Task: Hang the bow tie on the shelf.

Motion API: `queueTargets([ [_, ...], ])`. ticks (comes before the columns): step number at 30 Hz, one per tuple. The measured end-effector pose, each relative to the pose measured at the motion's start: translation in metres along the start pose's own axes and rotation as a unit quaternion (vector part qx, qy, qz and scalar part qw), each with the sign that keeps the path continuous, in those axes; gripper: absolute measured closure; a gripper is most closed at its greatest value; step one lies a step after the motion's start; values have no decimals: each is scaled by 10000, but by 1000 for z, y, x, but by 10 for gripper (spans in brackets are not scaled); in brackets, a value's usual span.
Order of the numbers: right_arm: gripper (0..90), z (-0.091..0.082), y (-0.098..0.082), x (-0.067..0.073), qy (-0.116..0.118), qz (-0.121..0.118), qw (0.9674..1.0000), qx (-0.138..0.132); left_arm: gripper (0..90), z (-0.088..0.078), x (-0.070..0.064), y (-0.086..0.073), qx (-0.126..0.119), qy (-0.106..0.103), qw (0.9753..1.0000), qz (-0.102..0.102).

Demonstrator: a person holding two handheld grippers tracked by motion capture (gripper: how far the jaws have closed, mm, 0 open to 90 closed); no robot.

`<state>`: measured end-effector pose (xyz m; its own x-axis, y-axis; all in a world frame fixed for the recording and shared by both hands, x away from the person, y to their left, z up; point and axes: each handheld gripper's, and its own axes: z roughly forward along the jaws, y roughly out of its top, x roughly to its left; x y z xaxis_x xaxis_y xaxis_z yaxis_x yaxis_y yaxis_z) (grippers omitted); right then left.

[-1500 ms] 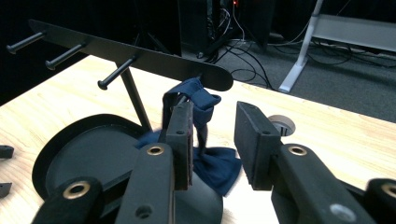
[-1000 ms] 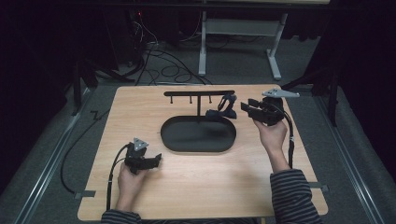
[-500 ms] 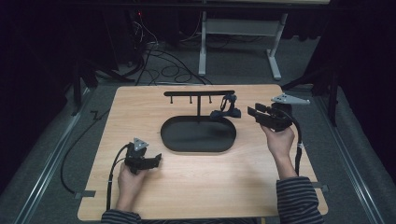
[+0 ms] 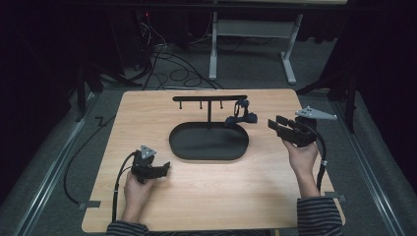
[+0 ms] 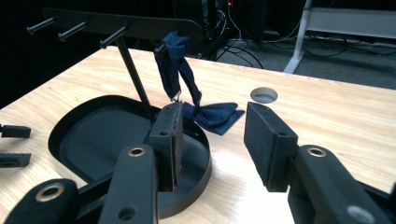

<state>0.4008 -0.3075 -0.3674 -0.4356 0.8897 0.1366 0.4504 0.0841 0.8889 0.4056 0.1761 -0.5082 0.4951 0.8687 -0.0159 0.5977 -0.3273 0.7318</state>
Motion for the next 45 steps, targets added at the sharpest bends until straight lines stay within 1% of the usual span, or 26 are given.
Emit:
queueTargets([
  [9, 582, -8, -12, -2, -13, 74, 10000, 28, 186, 0, 0, 0, -1, 0, 10000, 0],
  [14, 581, -12, -19, -2, 19, 113, 9999, -7, 186, 0, 0, 0, 0, 1, 10000, 1],
  [30, 578, -15, -47, -1, 94, 256, 9996, 105, 186, 0, 0, 0, 0, 0, 10000, 0],
  [32, 579, -15, -50, -1, 103, 303, 9994, 117, 186, 0, 0, 0, 0, 0, 10000, 1],
  [41, 578, -15, -61, 0, 148, 346, 9992, 162, 186, 0, 0, 0, 0, 1, 10000, 0],
  [45, 578, -15, -65, 1, 167, 402, 9989, 177, 186, 0, 0, 0, -1, 0, 10000, -1],
])
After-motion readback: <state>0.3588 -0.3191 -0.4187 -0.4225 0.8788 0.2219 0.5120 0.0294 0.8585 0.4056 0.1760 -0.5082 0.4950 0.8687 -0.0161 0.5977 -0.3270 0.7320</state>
